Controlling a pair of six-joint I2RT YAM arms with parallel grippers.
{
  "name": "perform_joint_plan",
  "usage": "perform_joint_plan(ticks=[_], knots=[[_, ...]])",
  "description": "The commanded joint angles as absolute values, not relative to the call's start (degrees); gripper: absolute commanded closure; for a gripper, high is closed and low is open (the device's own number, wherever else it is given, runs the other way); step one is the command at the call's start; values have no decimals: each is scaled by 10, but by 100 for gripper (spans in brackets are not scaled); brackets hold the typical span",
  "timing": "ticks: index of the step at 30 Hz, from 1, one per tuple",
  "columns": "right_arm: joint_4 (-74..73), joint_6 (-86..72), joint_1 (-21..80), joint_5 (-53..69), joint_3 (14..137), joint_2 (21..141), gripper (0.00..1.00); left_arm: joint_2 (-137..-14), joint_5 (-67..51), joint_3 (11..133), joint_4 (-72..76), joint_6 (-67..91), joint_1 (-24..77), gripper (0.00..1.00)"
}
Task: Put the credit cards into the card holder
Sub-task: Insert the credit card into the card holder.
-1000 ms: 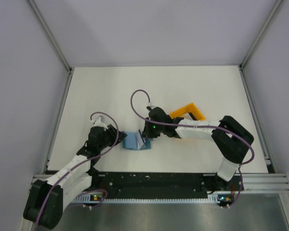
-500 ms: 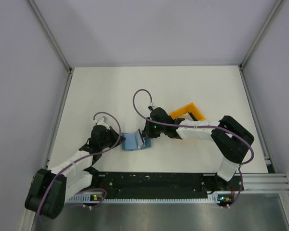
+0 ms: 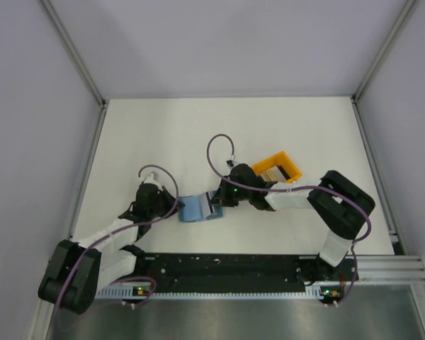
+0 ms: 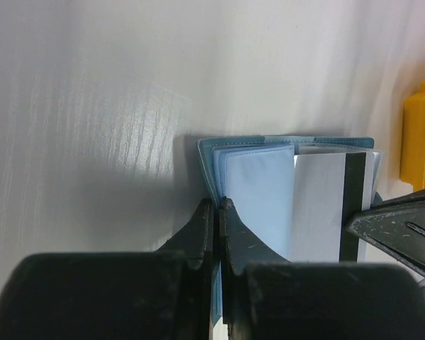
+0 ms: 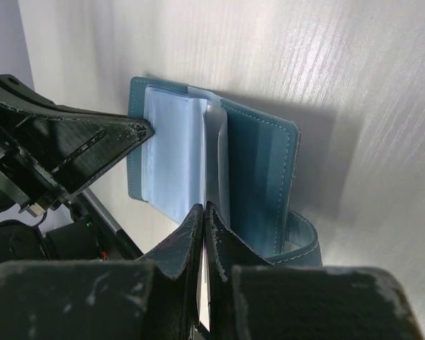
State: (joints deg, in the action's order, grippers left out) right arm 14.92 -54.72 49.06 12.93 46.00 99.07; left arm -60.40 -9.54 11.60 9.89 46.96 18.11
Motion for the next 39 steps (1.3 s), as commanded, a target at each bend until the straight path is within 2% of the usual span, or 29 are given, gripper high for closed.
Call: perform_joint_plan(ticks=[1,19,39], knots=[[219,-568,486,142,441,967,100,-618,-64,126,81,465,183,100],[184,-555,486,97,432,937,100,-603,-34,135,47,466,184,100],[236,-546,486,156,468,998,100,-623,-50,143,59,464,184,97]])
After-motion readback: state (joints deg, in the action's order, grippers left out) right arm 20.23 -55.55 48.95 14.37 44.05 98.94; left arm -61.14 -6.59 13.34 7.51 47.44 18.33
